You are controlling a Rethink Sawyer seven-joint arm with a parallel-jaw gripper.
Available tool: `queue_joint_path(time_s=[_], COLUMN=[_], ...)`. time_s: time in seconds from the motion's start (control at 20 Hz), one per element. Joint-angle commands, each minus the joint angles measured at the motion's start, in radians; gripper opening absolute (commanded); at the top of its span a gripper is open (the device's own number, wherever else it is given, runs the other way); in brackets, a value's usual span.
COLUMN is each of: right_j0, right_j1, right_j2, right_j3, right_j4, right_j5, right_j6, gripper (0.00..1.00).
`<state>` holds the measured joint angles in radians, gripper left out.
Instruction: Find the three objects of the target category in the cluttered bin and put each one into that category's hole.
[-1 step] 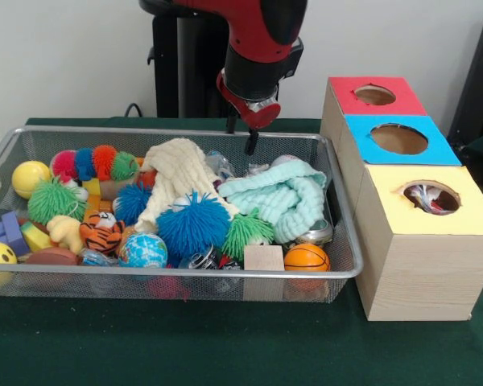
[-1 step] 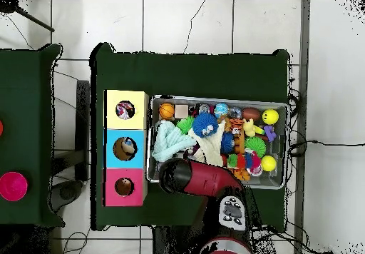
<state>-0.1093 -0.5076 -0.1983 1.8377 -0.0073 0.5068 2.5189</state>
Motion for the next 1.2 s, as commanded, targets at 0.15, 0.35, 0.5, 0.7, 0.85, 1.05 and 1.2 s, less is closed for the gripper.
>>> queue_joint_path(time_s=[0.15,0.35,0.5,0.7,0.85,1.05,1.2], right_j0=[-0.053,-0.06,-0.073,-0.096,-0.094,-0.102,-0.11], right_j1=[0.034,0.055,0.09,0.121,0.133,0.154,0.173], right_j2=[0.085,0.086,0.092,0.111,0.109,0.116,0.12], right_j3=[-0.102,-0.123,-0.151,-0.167,-0.169,-0.179,-0.191], right_j4=[-0.017,-0.026,-0.036,-0.041,-0.051,-0.068,-0.077], right_j5=[0.003,-0.009,-0.03,-0.049,-0.068,-0.099,-0.117], right_j6=[-0.014,-0.022,-0.034,-0.045,-0.035,-0.043,-0.048], gripper=[1.0,1.0,1.0,1.0,1.0,1.0,1.0])
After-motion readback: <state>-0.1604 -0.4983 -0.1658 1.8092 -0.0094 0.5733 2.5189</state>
